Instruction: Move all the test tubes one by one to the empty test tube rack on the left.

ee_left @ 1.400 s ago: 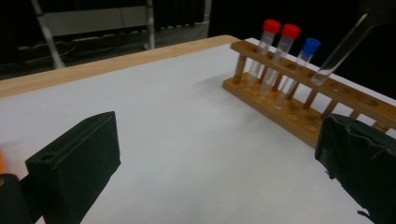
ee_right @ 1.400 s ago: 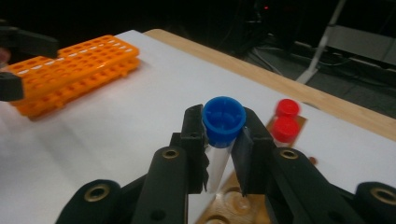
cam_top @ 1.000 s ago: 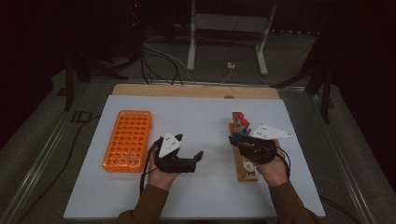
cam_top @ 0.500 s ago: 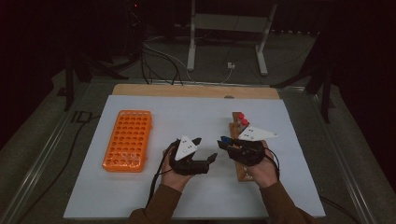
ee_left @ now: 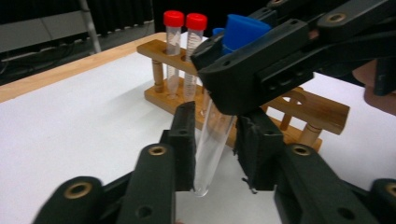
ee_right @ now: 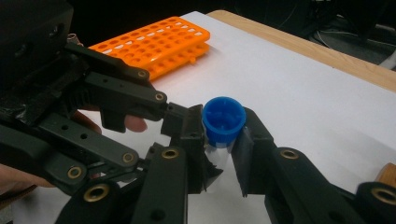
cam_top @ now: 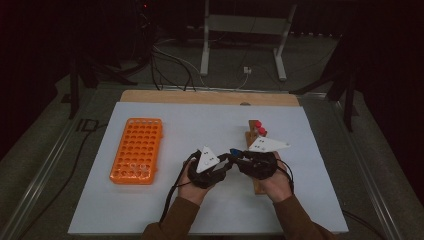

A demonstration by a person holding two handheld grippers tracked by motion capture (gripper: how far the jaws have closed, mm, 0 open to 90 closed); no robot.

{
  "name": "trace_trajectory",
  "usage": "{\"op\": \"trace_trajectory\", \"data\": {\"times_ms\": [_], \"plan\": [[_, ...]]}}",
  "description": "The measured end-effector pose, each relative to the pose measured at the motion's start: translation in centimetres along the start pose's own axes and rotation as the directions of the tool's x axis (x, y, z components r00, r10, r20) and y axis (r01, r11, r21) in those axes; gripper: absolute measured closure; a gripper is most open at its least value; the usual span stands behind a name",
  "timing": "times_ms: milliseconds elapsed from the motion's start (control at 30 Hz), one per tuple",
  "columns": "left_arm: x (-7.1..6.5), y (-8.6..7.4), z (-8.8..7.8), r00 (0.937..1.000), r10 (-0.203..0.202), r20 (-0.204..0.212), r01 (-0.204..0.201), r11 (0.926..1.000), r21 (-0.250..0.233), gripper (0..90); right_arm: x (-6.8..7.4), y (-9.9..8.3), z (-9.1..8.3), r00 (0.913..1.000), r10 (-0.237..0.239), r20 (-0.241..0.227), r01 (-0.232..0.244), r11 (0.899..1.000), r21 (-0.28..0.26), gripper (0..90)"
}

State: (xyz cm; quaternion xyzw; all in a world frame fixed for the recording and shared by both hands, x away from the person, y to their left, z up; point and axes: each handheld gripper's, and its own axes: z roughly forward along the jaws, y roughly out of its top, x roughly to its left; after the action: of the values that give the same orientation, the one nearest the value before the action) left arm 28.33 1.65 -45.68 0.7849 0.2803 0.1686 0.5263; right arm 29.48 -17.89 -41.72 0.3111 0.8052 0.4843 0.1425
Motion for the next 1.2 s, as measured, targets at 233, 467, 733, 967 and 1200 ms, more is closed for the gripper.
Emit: {"op": "trace_trajectory", "data": {"times_ms": [233,467,733,967,1200], "plan": [[-0.3,-0.1,0.1,0.9994,0.035,0.004,-0.035,0.9994,0.003,76.9,0.1,0.1,0.2,1.0000,0.001,-0.004,-0.001,1.000,0.000,75.7],[0.1,-0.1,0.1,0.9996,0.026,-0.012,-0.026,0.9995,0.016,77.6,-0.3,0.0,-0.4,0.9991,0.030,-0.028,-0.031,0.999,-0.040,51.2],[1.1,0.0,-0.7,0.9990,-0.005,-0.044,0.006,0.9999,0.015,77.8,-0.8,-0.2,-0.9,0.9991,0.043,0.002,-0.043,0.997,-0.061,20.0],[2.2,-0.1,-1.9,0.9972,-0.037,-0.065,0.037,0.9993,-0.005,77.7,-1.3,-1.0,-1.1,0.9989,0.040,0.026,-0.039,0.998,-0.054,5.8],[3.2,-0.2,-3.2,0.9946,-0.059,-0.085,0.057,0.9981,-0.022,77.7,-2.1,-1.9,-1.7,0.9973,0.060,0.043,-0.058,0.997,-0.054,1.2]]}}
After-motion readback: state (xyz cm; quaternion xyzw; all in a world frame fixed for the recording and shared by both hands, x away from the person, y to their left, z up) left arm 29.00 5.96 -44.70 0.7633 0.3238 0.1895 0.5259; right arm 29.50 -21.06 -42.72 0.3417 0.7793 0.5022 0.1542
